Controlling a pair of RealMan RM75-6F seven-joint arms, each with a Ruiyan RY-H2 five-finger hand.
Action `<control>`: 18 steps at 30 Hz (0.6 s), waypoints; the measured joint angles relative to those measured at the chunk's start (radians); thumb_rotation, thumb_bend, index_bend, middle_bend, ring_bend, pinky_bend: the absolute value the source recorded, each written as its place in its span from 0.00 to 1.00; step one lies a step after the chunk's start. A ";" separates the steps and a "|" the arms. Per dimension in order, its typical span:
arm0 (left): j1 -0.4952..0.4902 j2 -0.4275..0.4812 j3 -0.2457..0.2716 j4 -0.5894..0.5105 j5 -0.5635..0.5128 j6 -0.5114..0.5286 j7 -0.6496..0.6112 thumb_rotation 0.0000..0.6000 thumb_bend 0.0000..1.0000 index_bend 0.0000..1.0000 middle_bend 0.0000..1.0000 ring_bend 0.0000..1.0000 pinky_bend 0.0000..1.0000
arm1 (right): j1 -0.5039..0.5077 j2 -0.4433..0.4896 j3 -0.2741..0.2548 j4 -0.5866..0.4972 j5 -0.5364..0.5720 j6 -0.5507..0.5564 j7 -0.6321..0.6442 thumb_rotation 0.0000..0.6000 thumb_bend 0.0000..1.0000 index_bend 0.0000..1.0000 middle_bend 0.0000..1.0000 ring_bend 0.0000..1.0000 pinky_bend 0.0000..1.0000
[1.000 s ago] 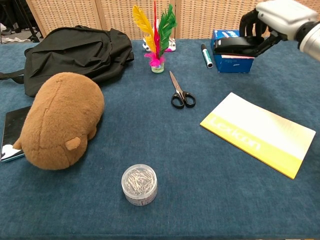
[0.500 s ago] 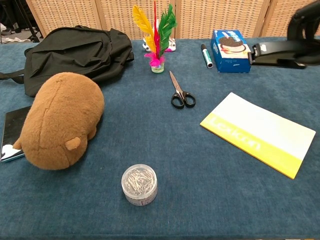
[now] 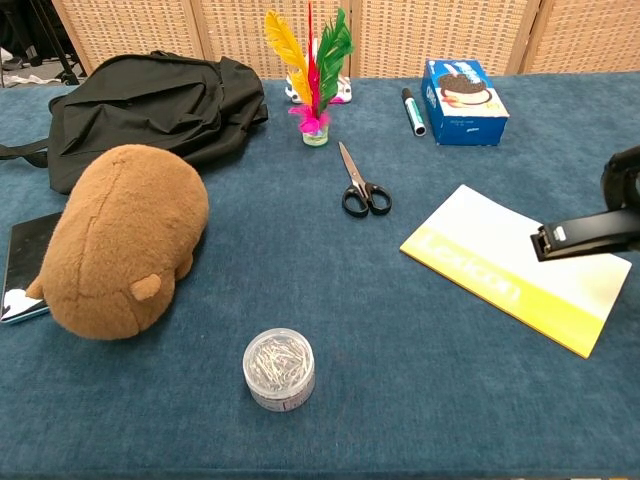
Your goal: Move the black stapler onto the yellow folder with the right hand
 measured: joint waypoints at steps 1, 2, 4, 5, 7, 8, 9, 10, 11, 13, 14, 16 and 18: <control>-0.001 -0.001 0.000 0.000 -0.002 -0.002 0.003 1.00 0.00 0.00 0.00 0.00 0.00 | 0.000 -0.012 0.005 0.013 0.003 -0.007 0.007 1.00 0.59 0.57 0.59 0.55 0.42; -0.002 -0.003 -0.001 0.000 -0.006 -0.006 0.008 1.00 0.00 0.00 0.00 0.00 0.00 | 0.001 -0.025 0.012 0.027 0.007 -0.015 0.014 1.00 0.59 0.57 0.59 0.55 0.42; -0.004 -0.006 -0.003 0.000 -0.013 -0.011 0.015 1.00 0.00 0.00 0.00 0.00 0.00 | 0.005 -0.039 0.021 0.040 0.015 -0.031 0.025 1.00 0.60 0.57 0.59 0.55 0.42; -0.005 -0.008 -0.004 -0.001 -0.017 -0.015 0.019 1.00 0.00 0.00 0.00 0.00 0.00 | 0.008 -0.047 0.025 0.042 0.020 -0.044 0.033 1.00 0.60 0.57 0.59 0.55 0.42; -0.006 -0.010 -0.006 -0.001 -0.022 -0.018 0.025 1.00 0.00 0.00 0.00 0.00 0.00 | 0.013 -0.058 0.031 0.045 0.027 -0.064 0.044 1.00 0.61 0.57 0.59 0.55 0.42; -0.007 -0.012 -0.007 -0.001 -0.026 -0.020 0.028 1.00 0.00 0.00 0.00 0.00 0.00 | 0.017 -0.066 0.034 0.047 0.031 -0.076 0.049 1.00 0.62 0.57 0.59 0.55 0.42; -0.007 -0.013 -0.007 -0.001 -0.028 -0.022 0.030 1.00 0.00 0.00 0.00 0.00 0.00 | 0.020 -0.071 0.037 0.047 0.035 -0.086 0.052 1.00 0.63 0.57 0.59 0.55 0.42; -0.007 -0.014 -0.008 -0.002 -0.031 -0.023 0.032 1.00 0.00 0.00 0.00 0.00 0.00 | 0.024 -0.077 0.040 0.046 0.039 -0.095 0.055 1.00 0.63 0.57 0.59 0.55 0.42; -0.007 -0.015 -0.009 -0.002 -0.035 -0.025 0.036 1.00 0.00 0.00 0.00 0.00 0.00 | 0.027 -0.087 0.046 0.044 0.044 -0.104 0.056 1.00 0.64 0.57 0.59 0.55 0.42; -0.007 -0.017 -0.009 -0.002 -0.039 -0.026 0.039 1.00 0.00 0.00 0.00 0.00 0.00 | 0.031 -0.100 0.054 0.043 0.050 -0.111 0.054 1.00 0.65 0.57 0.59 0.55 0.42; -0.007 -0.018 -0.010 -0.002 -0.040 -0.028 0.040 1.00 0.00 0.00 0.00 0.00 0.00 | 0.033 -0.106 0.059 0.044 0.053 -0.114 0.051 1.00 0.65 0.57 0.59 0.55 0.42; -0.007 -0.019 -0.010 -0.002 -0.041 -0.029 0.040 1.00 0.00 0.00 0.00 0.00 0.00 | 0.035 -0.115 0.063 0.046 0.057 -0.120 0.044 1.00 0.65 0.57 0.59 0.55 0.42; -0.008 -0.020 -0.010 -0.001 -0.042 -0.031 0.044 1.00 0.00 0.00 0.00 0.00 0.00 | 0.038 -0.128 0.069 0.052 0.063 -0.129 0.032 1.00 0.65 0.57 0.59 0.55 0.42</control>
